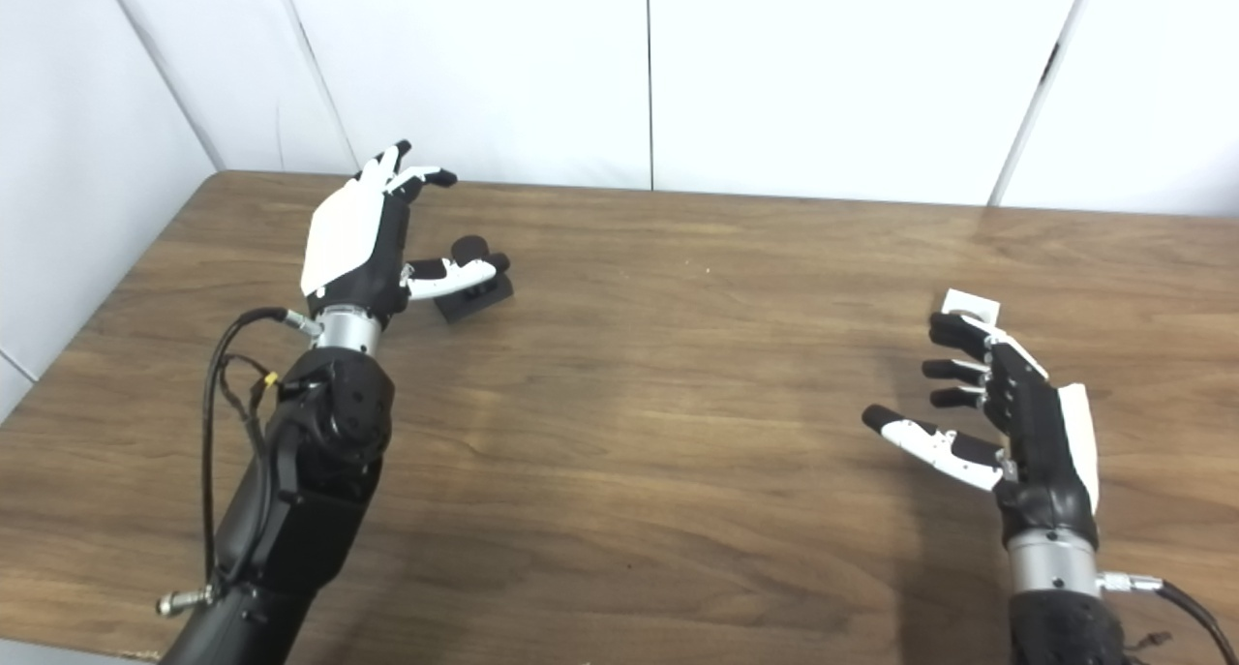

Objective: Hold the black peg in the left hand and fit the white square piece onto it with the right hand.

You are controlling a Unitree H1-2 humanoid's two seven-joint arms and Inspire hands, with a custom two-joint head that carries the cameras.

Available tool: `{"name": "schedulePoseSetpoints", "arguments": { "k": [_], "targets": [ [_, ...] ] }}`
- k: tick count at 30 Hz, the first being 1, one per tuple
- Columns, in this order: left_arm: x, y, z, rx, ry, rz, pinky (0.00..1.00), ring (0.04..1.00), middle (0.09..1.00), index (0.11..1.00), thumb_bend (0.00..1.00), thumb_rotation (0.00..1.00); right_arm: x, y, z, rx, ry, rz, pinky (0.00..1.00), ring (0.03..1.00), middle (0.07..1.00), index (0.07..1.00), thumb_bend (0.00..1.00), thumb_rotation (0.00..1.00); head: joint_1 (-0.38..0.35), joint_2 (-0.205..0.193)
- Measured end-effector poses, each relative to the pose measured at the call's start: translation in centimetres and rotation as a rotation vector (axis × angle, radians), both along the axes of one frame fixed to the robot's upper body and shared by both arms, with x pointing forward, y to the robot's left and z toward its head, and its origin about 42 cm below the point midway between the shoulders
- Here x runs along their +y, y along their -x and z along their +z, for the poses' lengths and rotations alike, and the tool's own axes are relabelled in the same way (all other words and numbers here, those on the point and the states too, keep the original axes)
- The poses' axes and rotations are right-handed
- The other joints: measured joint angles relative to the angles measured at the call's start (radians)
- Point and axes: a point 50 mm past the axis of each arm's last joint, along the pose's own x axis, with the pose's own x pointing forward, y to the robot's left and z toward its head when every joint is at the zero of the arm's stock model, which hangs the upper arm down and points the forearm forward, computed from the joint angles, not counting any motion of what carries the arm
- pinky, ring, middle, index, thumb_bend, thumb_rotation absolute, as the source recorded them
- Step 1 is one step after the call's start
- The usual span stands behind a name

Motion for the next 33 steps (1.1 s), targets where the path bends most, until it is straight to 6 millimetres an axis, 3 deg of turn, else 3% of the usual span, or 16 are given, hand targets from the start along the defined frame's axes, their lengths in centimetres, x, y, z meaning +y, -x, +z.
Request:
{"name": "schedulePoseSetpoints", "arguments": {
  "k": [13, 33],
  "targets": [
    [1.2, -1.5, -1.7, 0.117, -0.109, 0.059, 1.0, 1.0, 1.0, 0.764, 0.91, 0.47, 0.0, 0.0, 0.0, -0.001, 0.002, -0.002, 0.56, 0.655, 0.752, 0.738, 0.65, 0.0, -0.005, 0.002],
    [1.7, -2.2, -4.7, 0.261, -0.131, 0.04, 1.0, 1.0, 1.0, 0.708, 0.9, 0.42, 0.1, 0.1, -0.1, 0.002, 0.006, -0.002, 0.54, 0.651, 0.75, 0.735, 0.66, 0.0, -0.025, 0.006]
  ]
}}
